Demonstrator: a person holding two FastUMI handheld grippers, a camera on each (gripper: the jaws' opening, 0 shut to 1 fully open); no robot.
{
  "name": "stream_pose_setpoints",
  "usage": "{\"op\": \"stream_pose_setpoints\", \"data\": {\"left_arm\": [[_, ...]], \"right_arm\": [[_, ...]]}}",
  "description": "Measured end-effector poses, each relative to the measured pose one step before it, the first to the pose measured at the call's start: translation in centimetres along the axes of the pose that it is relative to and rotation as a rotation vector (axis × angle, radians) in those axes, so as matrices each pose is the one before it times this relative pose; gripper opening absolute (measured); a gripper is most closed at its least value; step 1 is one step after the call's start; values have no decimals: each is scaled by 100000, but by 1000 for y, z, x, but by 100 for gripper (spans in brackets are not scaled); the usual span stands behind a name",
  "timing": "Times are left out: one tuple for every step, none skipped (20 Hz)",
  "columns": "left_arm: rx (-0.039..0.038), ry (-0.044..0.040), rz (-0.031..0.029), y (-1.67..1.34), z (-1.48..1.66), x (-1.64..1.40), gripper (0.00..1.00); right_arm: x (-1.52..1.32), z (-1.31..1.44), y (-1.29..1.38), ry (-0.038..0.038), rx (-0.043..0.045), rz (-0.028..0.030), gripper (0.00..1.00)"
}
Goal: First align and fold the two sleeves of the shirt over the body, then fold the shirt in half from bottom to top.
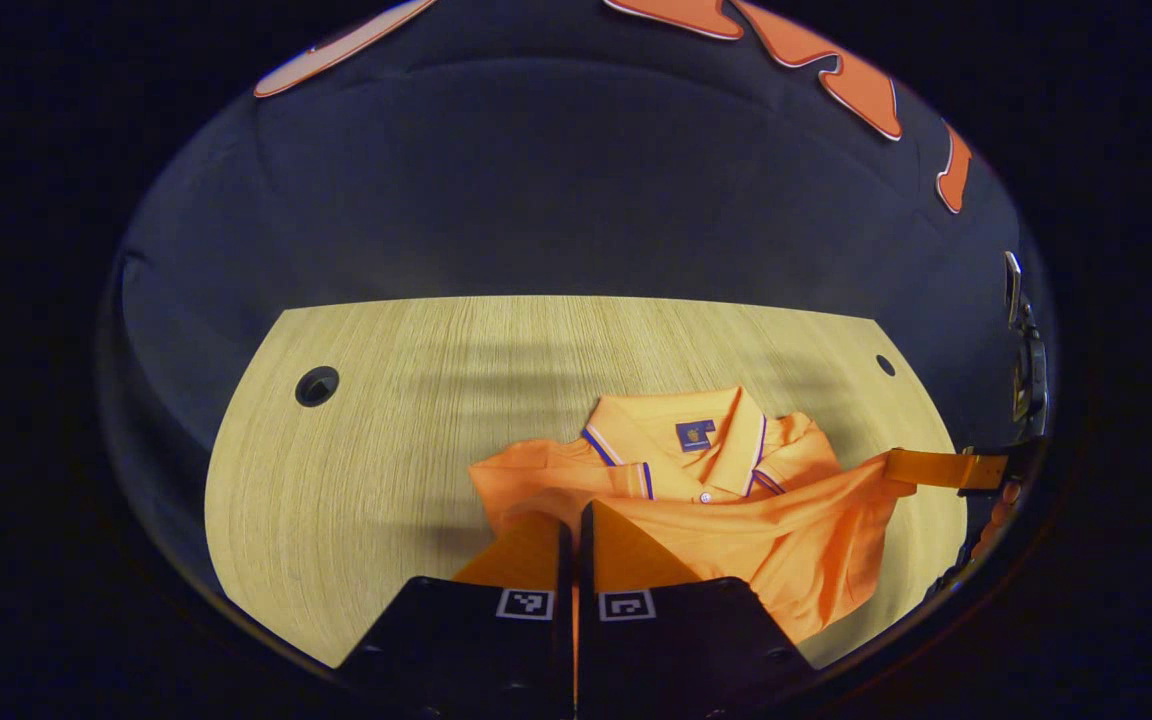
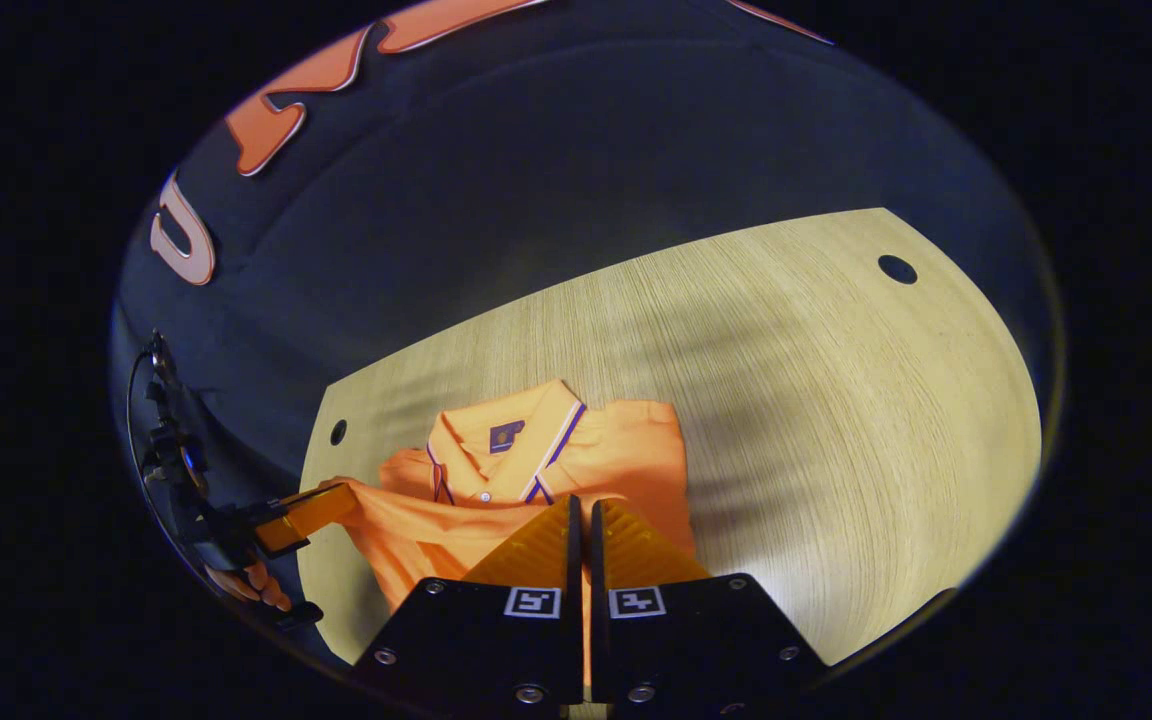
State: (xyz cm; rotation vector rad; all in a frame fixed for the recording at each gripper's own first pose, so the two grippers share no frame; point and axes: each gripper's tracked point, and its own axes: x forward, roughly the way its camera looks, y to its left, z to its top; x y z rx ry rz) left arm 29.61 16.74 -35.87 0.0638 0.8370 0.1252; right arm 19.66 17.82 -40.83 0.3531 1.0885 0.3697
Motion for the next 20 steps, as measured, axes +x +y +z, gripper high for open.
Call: {"op": "stream_pose_setpoints", "data": {"left_arm": [[307,632,1178,251,-96,620,2],[-120,-19,733,91,111,574,2],[251,1044,-481,-51,-72,332,2],[335,1036,-1299,-153,-65,72,2],[659,-706,484,78,249,128,6],[921,-857,2491,596,310,94,18],[416,-592,1071,175,260,-227,23],[-904,-1358,-111,-155,153,-879,48],[-723,-728,652,73,230,-565,74],[-1069,-540,464,66,-83,-710,100],[-1024,-1107,467,139,236,-758,100],[-1338,-1599,465,17,297,-934,100],[-1258,-2802,361,-12,506,-1433,100],[-427,-2104,269,-88,207,-1203,100],[216,-2994,585,1,311,-1501,100],[268,-2141,915,-170,85,-1260,100],[17,-2713,199,-127,262,-1335,100],[-489,-2294,338,-186,131,-1282,100],[-467,-2760,-137,-270,380,-1483,100],[-489,-2539,398,69,230,-1449,100]], "right_arm": [[623,303,-225,404,7,-810,4],[455,64,-111,1017,612,-318,4],[557,-38,53,2166,2028,248,4],[119,64,223,1029,2503,1431,4],[-194,367,-144,106,1805,-686,3],[46,179,-389,-730,337,-1082,7],[-341,359,-134,-1643,-765,-1173,15],[-283,227,-161,-2177,-2029,-975,35],[-428,-21,101,-1813,-2609,-629,61],[-572,91,-73,-1215,-2422,-259,77],[-441,-90,107,-1430,-2668,-253,82],[-723,-5,19,-1746,-3061,-906,88],[-1397,174,278,-2827,-3210,-31,92],[-1153,151,269,-1901,-2249,157,93],[-1287,26,386,-3093,-2593,606,94],[-983,-276,322,-1570,-2204,-55,94],[-1044,-206,383,-1986,-1994,303,94],[-1047,-112,254,-1764,-1746,45,94],[-1153,1,291,-2037,-1374,415,94],[-1122,-42,222,-1789,-1245,371,94]]}}
